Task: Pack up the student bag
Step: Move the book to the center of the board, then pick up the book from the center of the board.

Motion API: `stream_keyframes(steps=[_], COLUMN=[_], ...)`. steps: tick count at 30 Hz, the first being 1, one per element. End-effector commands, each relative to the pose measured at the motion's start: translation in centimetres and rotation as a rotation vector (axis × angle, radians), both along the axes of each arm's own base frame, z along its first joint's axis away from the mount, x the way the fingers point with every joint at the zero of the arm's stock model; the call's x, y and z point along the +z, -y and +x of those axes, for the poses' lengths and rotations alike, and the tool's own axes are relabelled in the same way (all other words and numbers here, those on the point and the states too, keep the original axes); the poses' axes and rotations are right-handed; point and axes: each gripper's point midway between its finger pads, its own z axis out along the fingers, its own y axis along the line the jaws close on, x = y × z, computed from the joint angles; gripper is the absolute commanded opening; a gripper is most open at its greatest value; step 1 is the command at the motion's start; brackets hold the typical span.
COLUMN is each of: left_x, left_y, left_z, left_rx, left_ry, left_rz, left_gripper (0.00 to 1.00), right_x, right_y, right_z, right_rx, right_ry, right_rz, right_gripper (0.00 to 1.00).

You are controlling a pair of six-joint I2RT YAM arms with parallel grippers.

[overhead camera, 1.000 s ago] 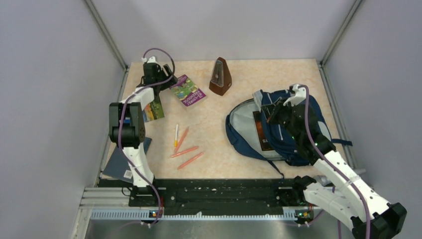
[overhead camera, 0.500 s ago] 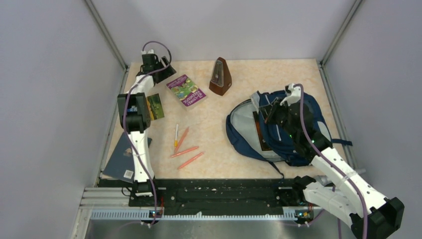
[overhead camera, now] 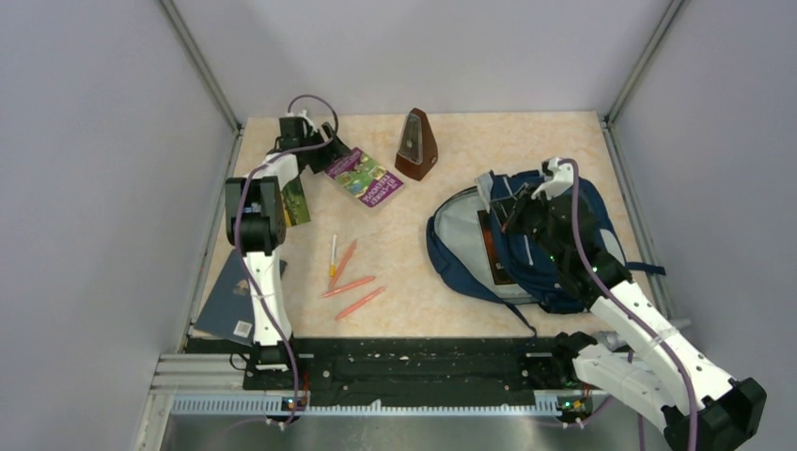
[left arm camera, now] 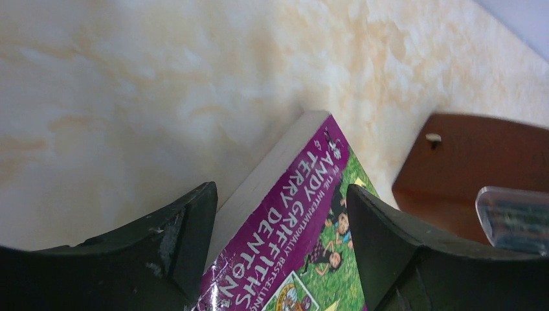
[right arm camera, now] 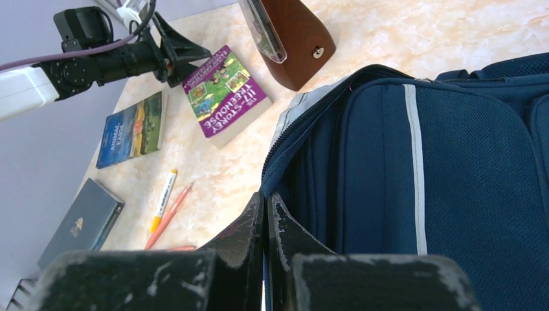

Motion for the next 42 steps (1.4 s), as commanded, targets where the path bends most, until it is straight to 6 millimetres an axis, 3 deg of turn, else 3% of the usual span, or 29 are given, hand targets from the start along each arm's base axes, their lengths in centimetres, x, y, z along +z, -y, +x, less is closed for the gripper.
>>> stream_keyframes(steps=[1,9,12,17,31,39,42], left_x=[1.0,0.3,0.1,0.0,5.5,5.0,5.2], left_y=[4.9,9.9,11.7,13.2,15.3,14.9,15.2], left_z=[-3.9,-9.9,-12.2,-15.4,-17.7,-18.3,-18.8], left_rx=[-0.158,-0.358,-0.409,-0.410,-0.269,-0.236,-0.243], left_ry=[-0.016,-0.038,-0.037,-0.066,0.034,0.012,0.016], left_rz=[-0.021,0.026,0.054,0.071,-0.272,-0.162,-0.195], left_gripper=[0.78,0.77,0.72,0.67,0.69,0.70,0.70], right_x=[5.9,5.6,5.6,5.3,4.9,4.8,4.8], right_y=[0.2,0.1,0.1,0.1,-0.3,-0.4,-0.4], right_z=[-0.2,-0.3,-0.3,-0.3,-0.1,0.0,0.0], right_rx=[0.001,0.004,0.005,0.006,0.018,0.020,0.020], right_ry=[0.149,0.138,0.137,0.131,0.117,0.116,0.116], right_rz=[0.086,0.088,0.087,0.085,0.092,0.092,0.093], right_gripper=[0.00,0.00,0.00,0.00,0.00,0.00,0.00])
